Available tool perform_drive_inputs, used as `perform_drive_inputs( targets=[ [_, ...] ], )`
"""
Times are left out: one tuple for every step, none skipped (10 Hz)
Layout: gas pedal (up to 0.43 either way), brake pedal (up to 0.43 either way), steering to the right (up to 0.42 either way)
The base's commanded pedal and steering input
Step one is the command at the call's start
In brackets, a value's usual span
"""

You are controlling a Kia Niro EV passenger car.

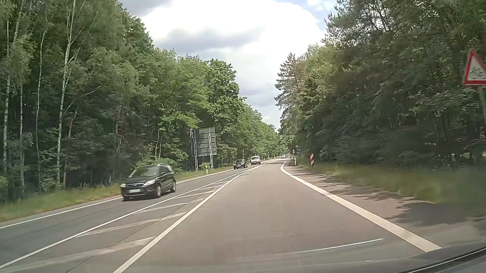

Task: Follow the waypoints while adhering to traffic rules and regulations

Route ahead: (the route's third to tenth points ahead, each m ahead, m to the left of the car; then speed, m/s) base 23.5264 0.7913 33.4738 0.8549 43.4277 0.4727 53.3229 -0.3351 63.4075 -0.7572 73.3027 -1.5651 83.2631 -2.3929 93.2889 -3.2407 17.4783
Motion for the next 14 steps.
perform_drive_inputs(
  targets=[
    [0.059, 0.037, 0.002],
    [0.059, 0.030, 0.001],
    [0.059, 0.037, 0.000],
    [0.059, 0.037, 0.001],
    [0.059, 0.037, 0.001],
    [0.059, 0.037, 0.000],
    [0.059, 0.030, 0.001],
    [0.059, 0.037, 0.001],
    [0.059, 0.030, 0.001],
    [0.067, 0.037, 0.001],
    [0.067, 0.037, 0.001],
    [0.067, 0.037, 0.003],
    [0.067, 0.037, 0.007],
    [0.067, 0.037, 0.010]
  ],
)
